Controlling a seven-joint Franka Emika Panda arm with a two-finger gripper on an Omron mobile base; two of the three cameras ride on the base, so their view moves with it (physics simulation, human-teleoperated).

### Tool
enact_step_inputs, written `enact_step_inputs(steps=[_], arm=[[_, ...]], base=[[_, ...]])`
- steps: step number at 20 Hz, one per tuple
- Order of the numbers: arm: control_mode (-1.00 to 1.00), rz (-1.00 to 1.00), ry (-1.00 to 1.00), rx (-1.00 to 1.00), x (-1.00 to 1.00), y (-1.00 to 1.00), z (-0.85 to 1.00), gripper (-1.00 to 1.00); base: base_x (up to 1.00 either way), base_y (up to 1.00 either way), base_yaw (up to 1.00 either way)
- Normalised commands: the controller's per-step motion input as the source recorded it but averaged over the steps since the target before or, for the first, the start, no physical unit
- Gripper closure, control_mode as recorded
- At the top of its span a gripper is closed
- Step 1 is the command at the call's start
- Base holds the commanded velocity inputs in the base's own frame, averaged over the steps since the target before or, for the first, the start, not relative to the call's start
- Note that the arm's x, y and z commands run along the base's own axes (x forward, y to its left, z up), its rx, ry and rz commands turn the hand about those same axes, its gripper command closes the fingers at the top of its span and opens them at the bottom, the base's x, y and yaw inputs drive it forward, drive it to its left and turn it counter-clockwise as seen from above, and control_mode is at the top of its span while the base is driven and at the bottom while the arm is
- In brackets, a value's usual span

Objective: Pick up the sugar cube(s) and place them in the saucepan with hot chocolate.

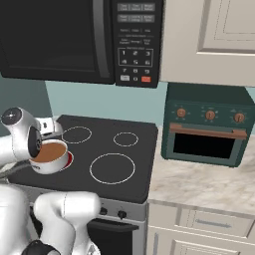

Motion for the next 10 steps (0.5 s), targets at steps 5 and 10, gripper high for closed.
enact_step_inputs(steps=[5,10], arm=[[-1.0,0.0,0.0,0.06,-0.45,-0.63,0.36,-1.0],[-1.0,-0.07,0.01,0.0,-0.32,-0.8,0.36,-1.0]], base=[[0.0,0.0,0.0],[0.0,0.0,0.0]])
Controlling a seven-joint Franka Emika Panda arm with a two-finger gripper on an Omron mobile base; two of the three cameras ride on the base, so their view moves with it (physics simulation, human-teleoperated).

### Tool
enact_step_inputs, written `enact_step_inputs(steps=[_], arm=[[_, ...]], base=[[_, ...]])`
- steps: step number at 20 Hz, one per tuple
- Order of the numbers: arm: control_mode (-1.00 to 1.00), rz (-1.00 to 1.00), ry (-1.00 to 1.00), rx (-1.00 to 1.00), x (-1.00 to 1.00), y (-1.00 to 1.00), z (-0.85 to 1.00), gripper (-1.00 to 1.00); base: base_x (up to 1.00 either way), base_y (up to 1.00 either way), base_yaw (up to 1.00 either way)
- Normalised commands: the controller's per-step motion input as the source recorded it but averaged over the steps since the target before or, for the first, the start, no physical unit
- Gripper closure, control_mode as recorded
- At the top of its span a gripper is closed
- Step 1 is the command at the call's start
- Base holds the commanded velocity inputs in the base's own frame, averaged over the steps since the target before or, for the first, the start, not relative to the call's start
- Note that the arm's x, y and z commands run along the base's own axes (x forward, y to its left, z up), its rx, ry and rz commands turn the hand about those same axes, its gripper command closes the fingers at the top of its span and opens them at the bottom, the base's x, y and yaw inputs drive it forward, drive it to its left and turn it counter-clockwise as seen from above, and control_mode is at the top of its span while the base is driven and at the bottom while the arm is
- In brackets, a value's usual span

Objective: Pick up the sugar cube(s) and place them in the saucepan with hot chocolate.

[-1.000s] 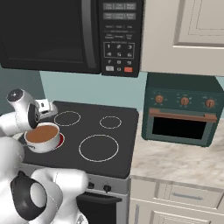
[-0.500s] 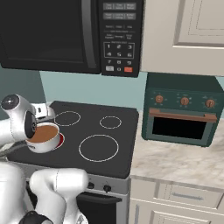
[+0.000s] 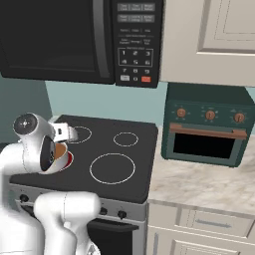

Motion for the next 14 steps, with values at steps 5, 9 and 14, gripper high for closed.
enact_step_inputs(steps=[5,9,14], arm=[[-1.0,-0.18,0.09,0.0,-0.07,-0.97,0.24,-1.0],[-1.0,-0.27,0.12,0.0,-0.13,-0.81,0.03,-1.0],[-1.0,-0.27,0.03,0.0,-0.24,-0.68,0.16,-1.0]], base=[[0.0,0.0,0.0],[0.0,0.0,0.0],[0.0,0.0,0.0]])
